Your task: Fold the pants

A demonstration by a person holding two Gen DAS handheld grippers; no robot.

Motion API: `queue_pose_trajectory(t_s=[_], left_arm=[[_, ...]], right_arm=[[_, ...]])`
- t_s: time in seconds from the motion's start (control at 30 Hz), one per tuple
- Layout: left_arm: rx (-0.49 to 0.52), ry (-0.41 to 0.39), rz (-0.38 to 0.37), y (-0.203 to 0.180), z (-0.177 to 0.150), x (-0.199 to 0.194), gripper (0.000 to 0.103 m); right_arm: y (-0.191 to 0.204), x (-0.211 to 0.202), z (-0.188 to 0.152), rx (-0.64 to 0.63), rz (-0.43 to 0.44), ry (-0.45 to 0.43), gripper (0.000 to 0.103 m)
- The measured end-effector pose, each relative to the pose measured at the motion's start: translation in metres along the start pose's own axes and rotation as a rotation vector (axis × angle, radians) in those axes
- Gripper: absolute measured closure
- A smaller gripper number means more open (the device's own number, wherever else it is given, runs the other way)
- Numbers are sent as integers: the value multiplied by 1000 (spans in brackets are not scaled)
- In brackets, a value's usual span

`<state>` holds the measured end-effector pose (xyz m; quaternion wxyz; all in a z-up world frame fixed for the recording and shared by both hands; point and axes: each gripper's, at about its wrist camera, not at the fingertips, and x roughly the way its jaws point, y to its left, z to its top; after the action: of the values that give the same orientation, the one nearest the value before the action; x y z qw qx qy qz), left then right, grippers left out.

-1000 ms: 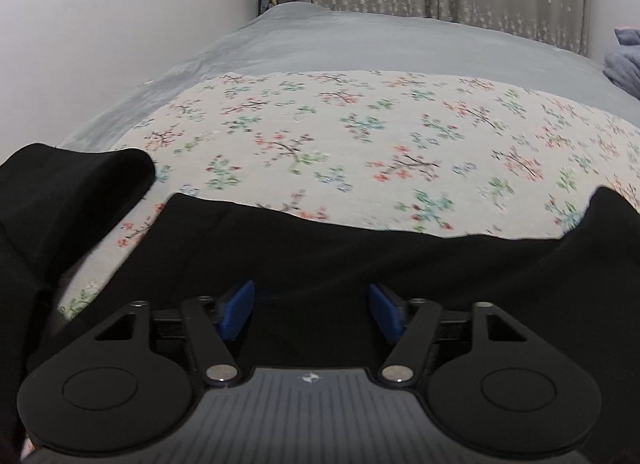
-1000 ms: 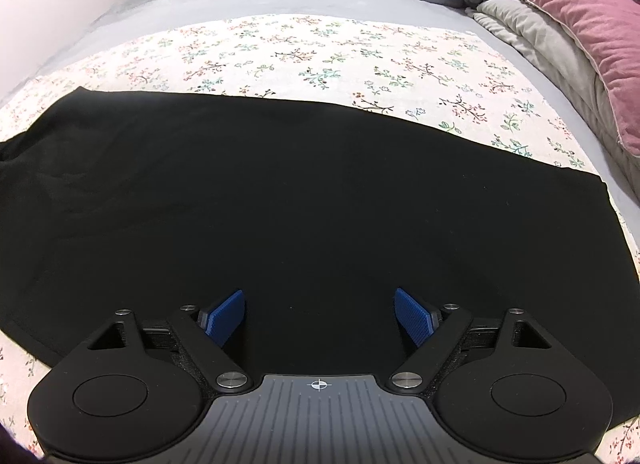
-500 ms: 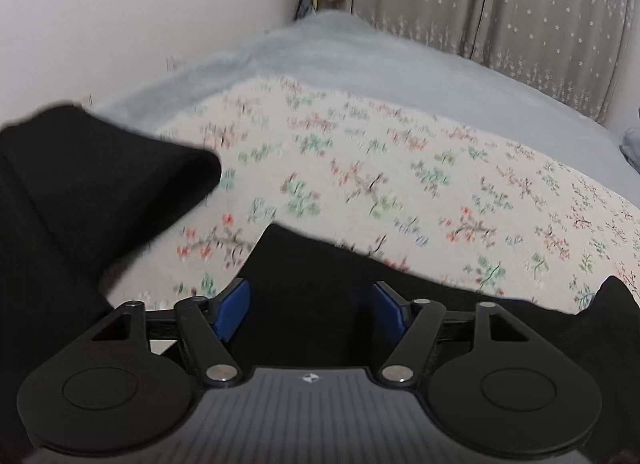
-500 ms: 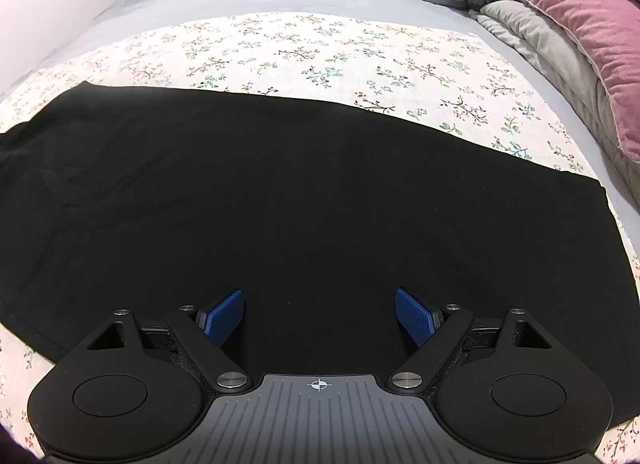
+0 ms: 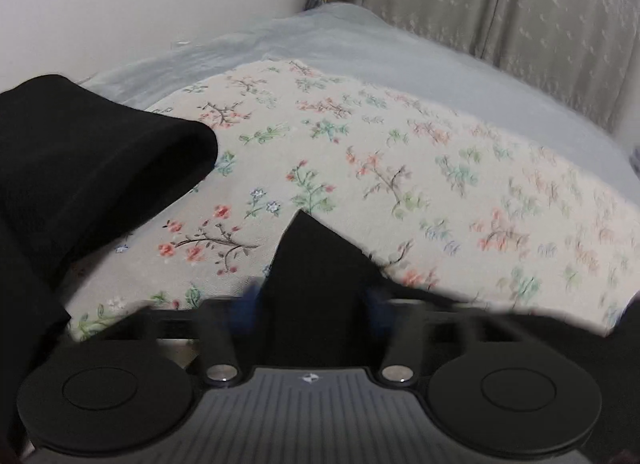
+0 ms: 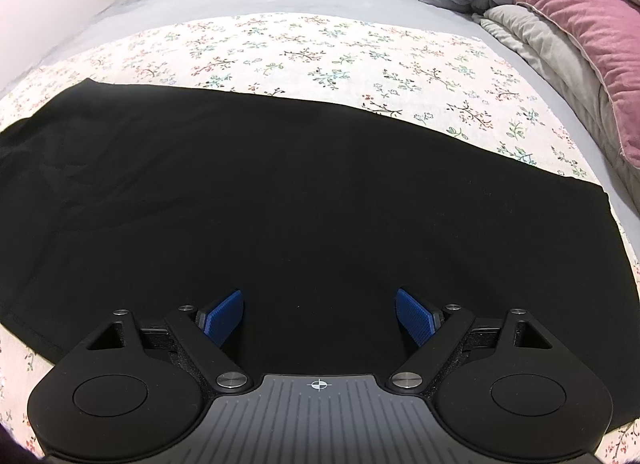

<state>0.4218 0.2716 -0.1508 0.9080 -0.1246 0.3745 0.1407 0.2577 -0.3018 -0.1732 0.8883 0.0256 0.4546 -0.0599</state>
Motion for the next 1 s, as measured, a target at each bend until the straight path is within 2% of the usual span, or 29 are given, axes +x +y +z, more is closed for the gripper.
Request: queue_pose_trajectory(t_s=[0.03, 0.1, 0.2, 0.27, 0.37, 0.4, 0.43, 0.57, 0.67, 0.73, 0.83, 1.0], left_arm=[[-45, -2, -1, 0, 4, -4, 78], [-43, -45, 39, -1, 9, -12, 79], [-114, -70, 12, 11, 10, -12, 79], [-84, -70, 24, 9, 4, -5, 78], [-20, -87, 74, -3, -5, 1, 63], [-3, -78, 94, -6, -3, 0, 51], [-4, -64, 111, -7, 1, -2, 43], [-57, -131, 153, -5, 17, -30, 41], [-58, -193, 156, -14, 24, -58, 33], [-56, -217, 120, -20, 24, -79, 31], [6, -203, 53, -36, 15, -103, 28], [107, -87, -112, -81, -33, -129, 25]], right_arm=[[-2, 0, 0, 7, 5, 1, 17], [-4, 1, 1, 18, 7, 1, 17], [-2, 1, 0, 13, 4, 0, 17], [-2, 1, 0, 10, 0, 0, 17], [-2, 1, -1, 13, 0, -1, 16], [-2, 1, -1, 12, -1, 0, 16], [-2, 1, -1, 13, -2, -1, 15], [-1, 1, 0, 13, -6, 3, 15], [-1, 0, 0, 13, -4, 5, 15], [-1, -1, 1, 16, -1, 6, 15], [-1, -5, 2, 18, 5, -4, 15], [-4, -13, 2, 40, 32, -30, 15]])
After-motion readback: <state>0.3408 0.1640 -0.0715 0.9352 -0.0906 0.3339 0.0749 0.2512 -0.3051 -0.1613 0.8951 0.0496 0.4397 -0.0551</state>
